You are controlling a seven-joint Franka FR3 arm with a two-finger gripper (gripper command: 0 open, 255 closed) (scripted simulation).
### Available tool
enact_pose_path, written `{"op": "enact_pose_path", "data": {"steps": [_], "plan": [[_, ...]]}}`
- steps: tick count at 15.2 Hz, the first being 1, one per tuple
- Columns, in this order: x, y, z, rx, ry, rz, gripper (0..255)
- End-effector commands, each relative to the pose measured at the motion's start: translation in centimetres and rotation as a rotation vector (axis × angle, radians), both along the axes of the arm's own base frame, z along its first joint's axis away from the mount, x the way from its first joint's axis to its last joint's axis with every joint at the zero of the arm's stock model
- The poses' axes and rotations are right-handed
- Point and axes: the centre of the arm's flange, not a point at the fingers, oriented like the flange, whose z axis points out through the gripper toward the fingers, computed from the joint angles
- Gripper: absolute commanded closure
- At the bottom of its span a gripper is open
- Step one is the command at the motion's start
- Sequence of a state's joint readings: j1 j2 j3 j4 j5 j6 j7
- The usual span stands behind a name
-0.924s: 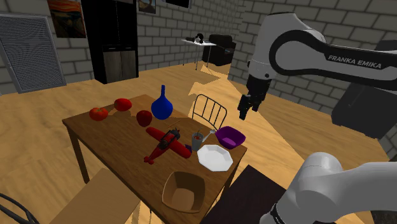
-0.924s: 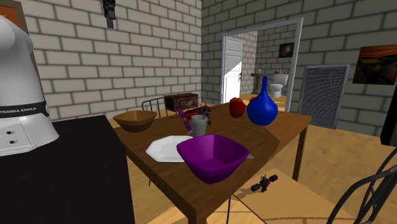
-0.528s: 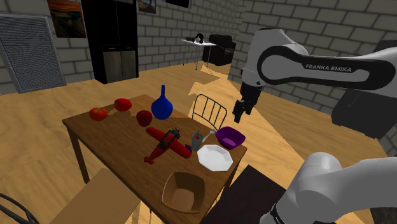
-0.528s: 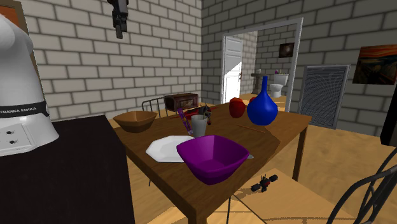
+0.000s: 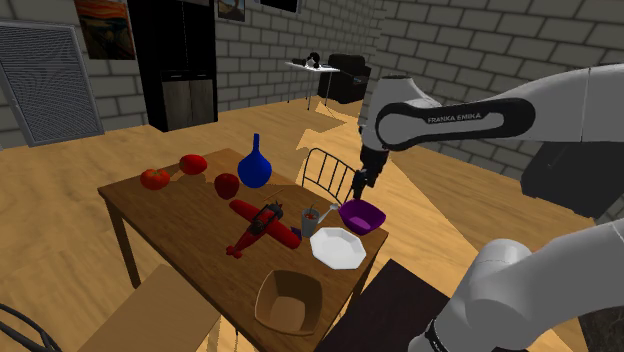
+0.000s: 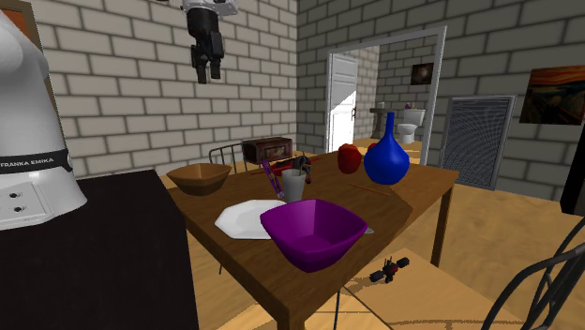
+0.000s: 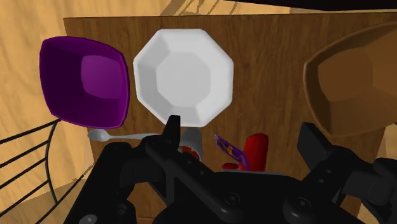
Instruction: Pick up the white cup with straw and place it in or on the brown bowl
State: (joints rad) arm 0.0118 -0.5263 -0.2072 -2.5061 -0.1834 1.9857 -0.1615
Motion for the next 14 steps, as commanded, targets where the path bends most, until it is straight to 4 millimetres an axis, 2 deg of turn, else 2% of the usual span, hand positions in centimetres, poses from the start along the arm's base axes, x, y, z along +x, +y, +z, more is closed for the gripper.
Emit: {"op": "enact_pose_path", "data": {"steps": [1,14], "plan": [[1.8,-1.4,-2.1,0.005,-0.001,0.026,0],[12.3,-7.0,-14.7,0.045,0.004,0.189,0]]}}
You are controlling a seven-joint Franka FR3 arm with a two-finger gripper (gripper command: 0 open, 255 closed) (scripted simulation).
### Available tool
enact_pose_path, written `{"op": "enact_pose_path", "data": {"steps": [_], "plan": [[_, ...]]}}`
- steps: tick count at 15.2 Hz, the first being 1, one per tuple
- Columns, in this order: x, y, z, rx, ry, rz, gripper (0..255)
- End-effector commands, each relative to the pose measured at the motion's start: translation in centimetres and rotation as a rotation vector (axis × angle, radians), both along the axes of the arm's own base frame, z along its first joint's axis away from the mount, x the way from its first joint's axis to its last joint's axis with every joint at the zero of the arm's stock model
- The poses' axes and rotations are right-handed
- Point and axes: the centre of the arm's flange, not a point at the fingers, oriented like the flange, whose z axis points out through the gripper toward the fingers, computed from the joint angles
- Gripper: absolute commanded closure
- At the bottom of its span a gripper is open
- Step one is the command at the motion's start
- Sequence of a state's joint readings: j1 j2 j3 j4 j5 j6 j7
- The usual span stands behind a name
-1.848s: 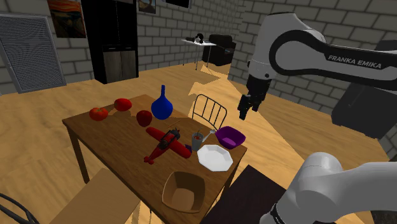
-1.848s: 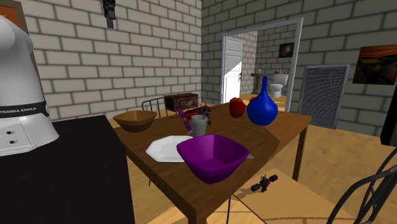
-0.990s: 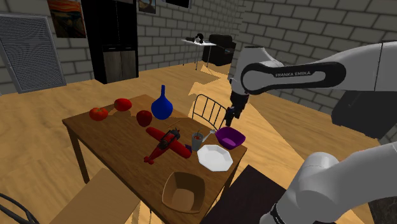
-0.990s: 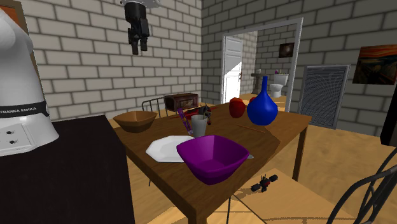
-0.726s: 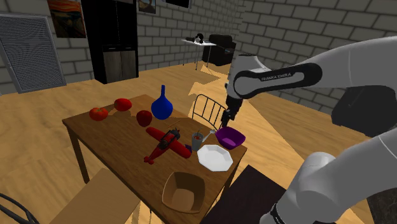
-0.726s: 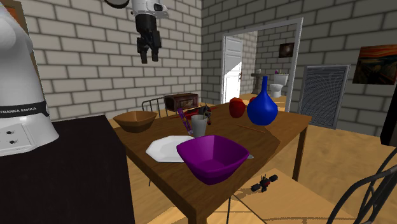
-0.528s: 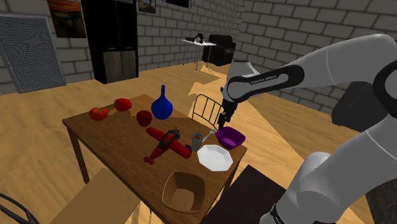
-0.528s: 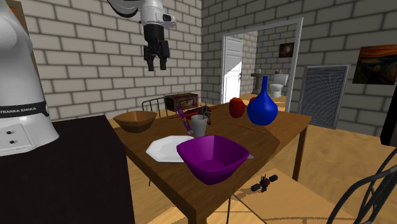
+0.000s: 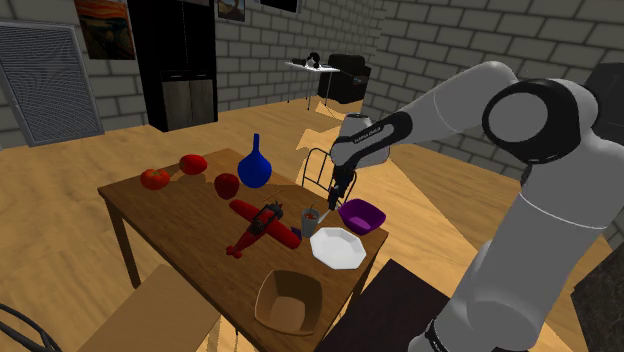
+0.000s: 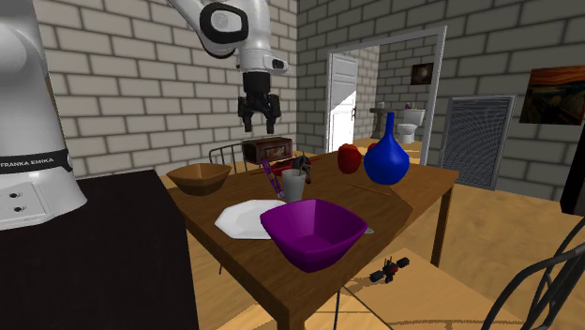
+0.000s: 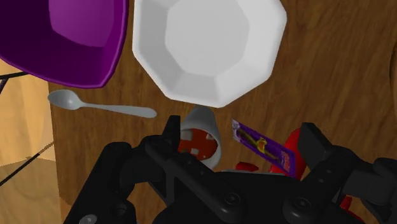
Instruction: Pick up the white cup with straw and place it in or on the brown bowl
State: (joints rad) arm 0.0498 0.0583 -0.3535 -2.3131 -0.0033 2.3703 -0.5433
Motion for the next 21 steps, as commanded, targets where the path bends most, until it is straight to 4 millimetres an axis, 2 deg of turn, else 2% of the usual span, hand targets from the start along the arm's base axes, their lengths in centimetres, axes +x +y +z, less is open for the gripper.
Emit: {"op": "enact_pose_path", "data": {"steps": [1,10,17,21], "plan": [[1.8,-0.8,-1.8,0.006,0.0,0.027,0],[9.3,-3.2,-10.6,0.034,0.004,0.139,0],[9.3,-3.1,-14.3,0.034,0.004,0.139,0],[9.3,-3.1,-14.6,0.034,0.004,0.139,0]]}}
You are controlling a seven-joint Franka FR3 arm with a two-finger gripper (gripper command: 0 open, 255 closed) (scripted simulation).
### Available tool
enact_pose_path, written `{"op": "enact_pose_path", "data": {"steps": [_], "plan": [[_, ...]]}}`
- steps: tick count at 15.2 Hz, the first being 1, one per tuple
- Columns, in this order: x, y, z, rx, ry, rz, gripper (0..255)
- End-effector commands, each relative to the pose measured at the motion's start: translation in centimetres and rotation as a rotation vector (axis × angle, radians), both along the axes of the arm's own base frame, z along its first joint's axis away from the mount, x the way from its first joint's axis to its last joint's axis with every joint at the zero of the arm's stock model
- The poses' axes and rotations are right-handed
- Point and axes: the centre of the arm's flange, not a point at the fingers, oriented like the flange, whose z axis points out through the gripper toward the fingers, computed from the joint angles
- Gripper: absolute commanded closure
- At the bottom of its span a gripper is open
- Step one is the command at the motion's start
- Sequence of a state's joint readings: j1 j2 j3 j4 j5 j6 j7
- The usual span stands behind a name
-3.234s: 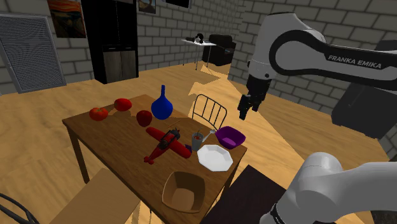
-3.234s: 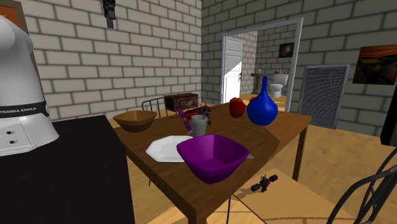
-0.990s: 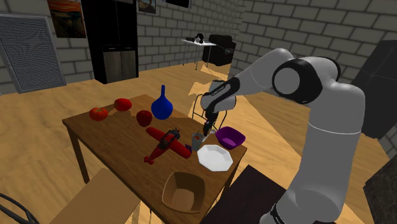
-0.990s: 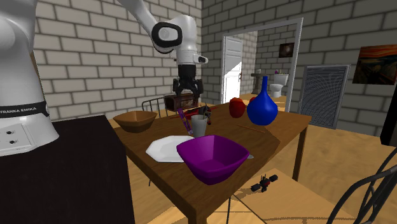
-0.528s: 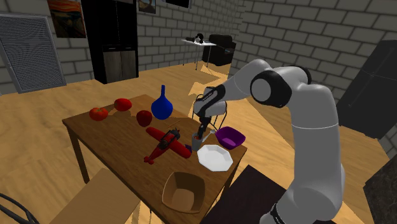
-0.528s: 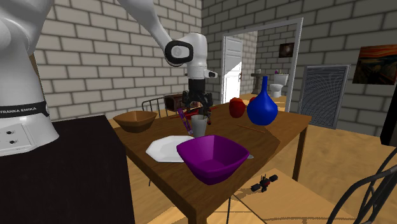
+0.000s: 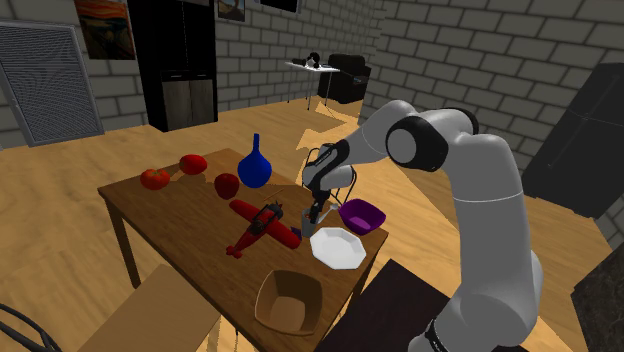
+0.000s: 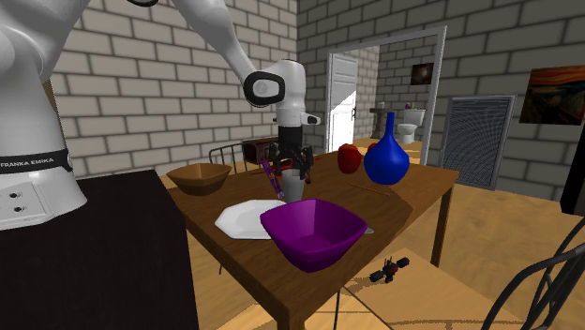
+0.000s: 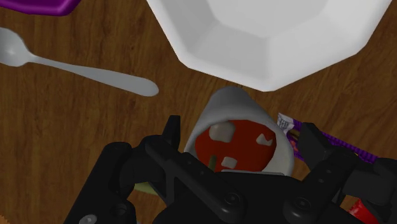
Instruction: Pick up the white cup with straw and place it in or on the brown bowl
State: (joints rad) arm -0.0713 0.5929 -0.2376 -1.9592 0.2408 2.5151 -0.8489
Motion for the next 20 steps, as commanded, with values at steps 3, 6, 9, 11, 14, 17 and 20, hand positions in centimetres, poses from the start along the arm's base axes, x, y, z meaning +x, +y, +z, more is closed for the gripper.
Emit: {"op": "enact_pose_path", "data": {"steps": [3,6,9,11,14,17,20], "plan": [[0.0,0.0,0.0,0.0,0.0,0.0,0],[0.0,0.0,0.0,0.0,0.0,0.0,255],[0.0,0.0,0.0,0.0,0.0,0.0,255],[0.0,0.0,0.0,0.0,0.0,0.0,255],[0.0,0.0,0.0,0.0,0.0,0.0,255],[0.0,0.0,1.0,0.0,0.0,0.0,255],[0.0,0.0,2.6,0.0,0.0,0.0,255]]}}
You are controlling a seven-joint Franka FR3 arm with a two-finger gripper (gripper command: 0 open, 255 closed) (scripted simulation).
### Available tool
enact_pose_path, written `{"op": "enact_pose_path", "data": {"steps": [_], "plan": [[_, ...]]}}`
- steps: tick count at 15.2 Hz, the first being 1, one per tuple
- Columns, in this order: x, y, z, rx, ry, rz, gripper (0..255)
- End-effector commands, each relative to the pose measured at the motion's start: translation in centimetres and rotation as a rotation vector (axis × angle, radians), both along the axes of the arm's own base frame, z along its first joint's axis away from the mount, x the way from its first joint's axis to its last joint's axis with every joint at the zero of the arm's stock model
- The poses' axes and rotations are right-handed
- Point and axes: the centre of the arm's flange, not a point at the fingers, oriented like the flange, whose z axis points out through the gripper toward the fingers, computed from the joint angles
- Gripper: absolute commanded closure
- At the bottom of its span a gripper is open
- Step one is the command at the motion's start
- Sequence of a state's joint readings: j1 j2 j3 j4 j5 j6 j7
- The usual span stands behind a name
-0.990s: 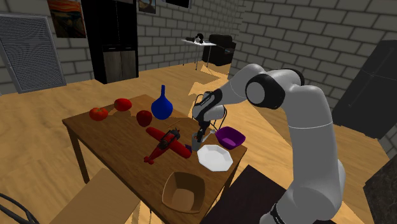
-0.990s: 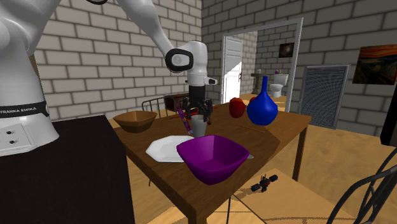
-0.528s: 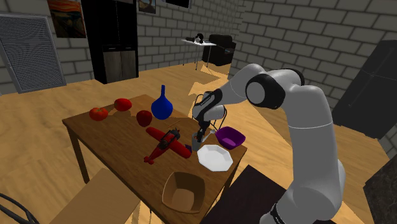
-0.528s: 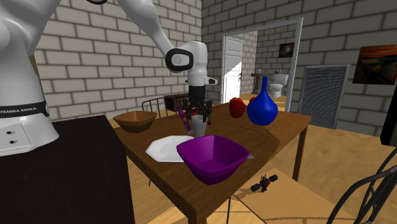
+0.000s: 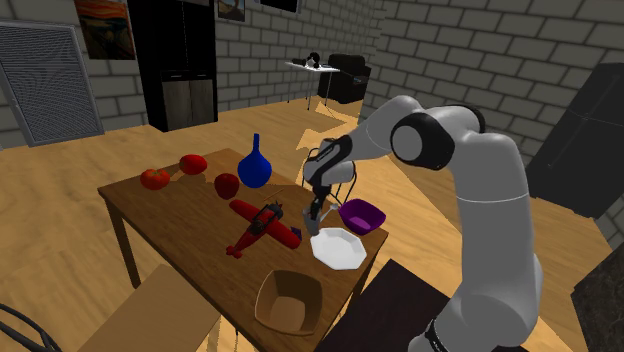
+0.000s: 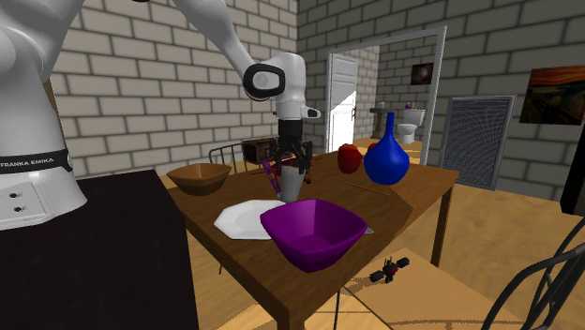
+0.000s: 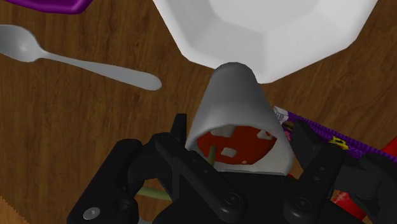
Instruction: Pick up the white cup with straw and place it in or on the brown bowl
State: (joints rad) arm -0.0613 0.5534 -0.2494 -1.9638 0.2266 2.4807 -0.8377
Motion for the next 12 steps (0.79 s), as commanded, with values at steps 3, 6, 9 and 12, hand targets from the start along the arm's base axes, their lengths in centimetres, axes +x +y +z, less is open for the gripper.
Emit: {"op": "enact_pose_path", "data": {"steps": [3,6,9,12], "plan": [[-0.1,-0.1,2.2,0.0,0.0,0.0,255],[-0.1,-0.1,3.8,0.0,0.0,0.0,255],[-0.1,-0.1,5.4,0.0,0.0,0.0,255],[-0.1,-0.1,7.0,0.0,0.0,0.0,255]]}}
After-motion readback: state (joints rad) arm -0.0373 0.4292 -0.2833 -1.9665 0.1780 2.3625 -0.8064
